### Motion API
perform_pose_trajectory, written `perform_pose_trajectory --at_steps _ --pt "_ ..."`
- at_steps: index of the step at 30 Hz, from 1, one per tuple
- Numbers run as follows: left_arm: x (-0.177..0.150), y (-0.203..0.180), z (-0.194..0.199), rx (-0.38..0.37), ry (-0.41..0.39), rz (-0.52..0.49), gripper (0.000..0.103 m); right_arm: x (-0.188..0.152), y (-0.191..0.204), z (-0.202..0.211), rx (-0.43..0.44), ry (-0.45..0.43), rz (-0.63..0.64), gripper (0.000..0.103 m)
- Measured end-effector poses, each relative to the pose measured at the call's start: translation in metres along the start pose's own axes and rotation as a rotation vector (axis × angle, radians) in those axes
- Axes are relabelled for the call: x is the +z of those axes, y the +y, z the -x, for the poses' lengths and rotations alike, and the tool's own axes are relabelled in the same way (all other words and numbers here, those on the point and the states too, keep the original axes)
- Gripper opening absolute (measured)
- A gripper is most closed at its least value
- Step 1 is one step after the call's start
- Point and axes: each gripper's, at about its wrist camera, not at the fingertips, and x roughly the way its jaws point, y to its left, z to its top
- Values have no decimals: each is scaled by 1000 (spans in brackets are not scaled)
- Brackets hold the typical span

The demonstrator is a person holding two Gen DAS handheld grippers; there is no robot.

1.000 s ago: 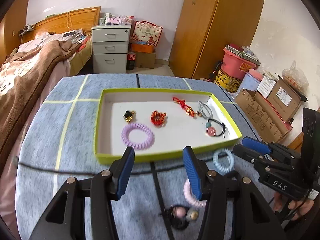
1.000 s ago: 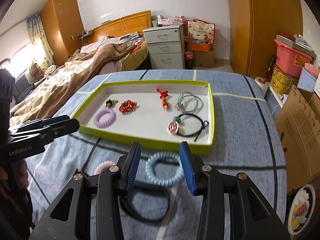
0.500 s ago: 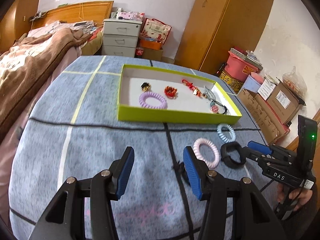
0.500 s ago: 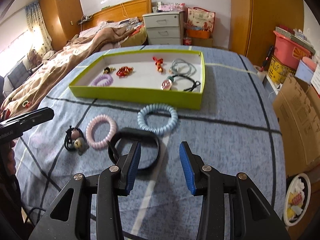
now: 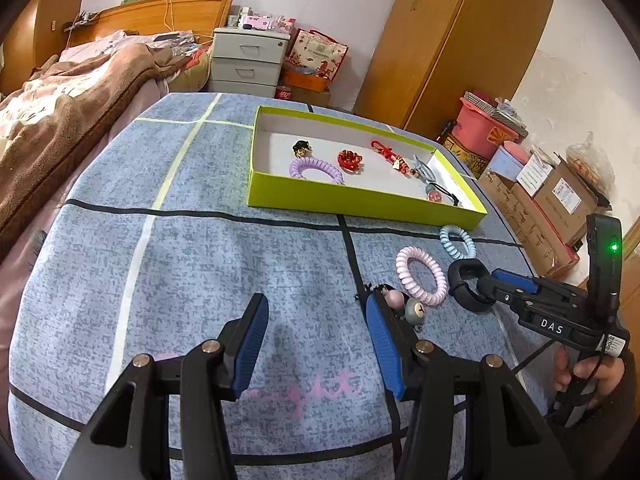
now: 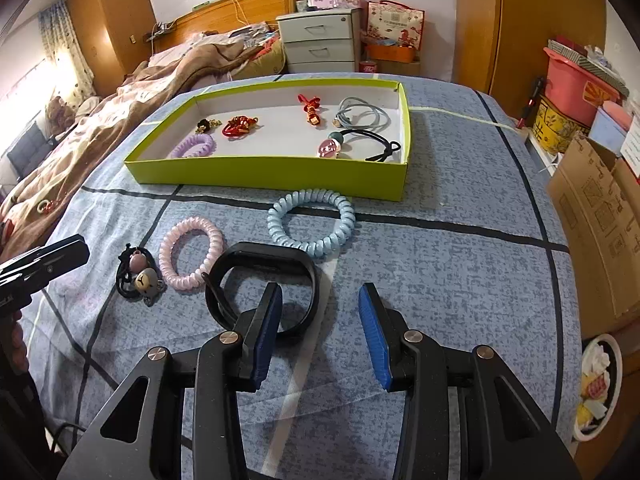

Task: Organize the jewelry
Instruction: 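Reach right gripper to black watch band and close on it, then close left gripper on black-pink doll hair clip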

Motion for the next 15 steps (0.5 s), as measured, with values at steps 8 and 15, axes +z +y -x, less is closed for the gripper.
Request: perform_pose_trajectory --at_steps 8,15 --pt "-1 0 0 -7 6 -6 53 1 5 0 -1 -6 2 5" --pt "-1 -6 -5 -21 21 -22 53 -3 -5 10 1 -46 -49 5"
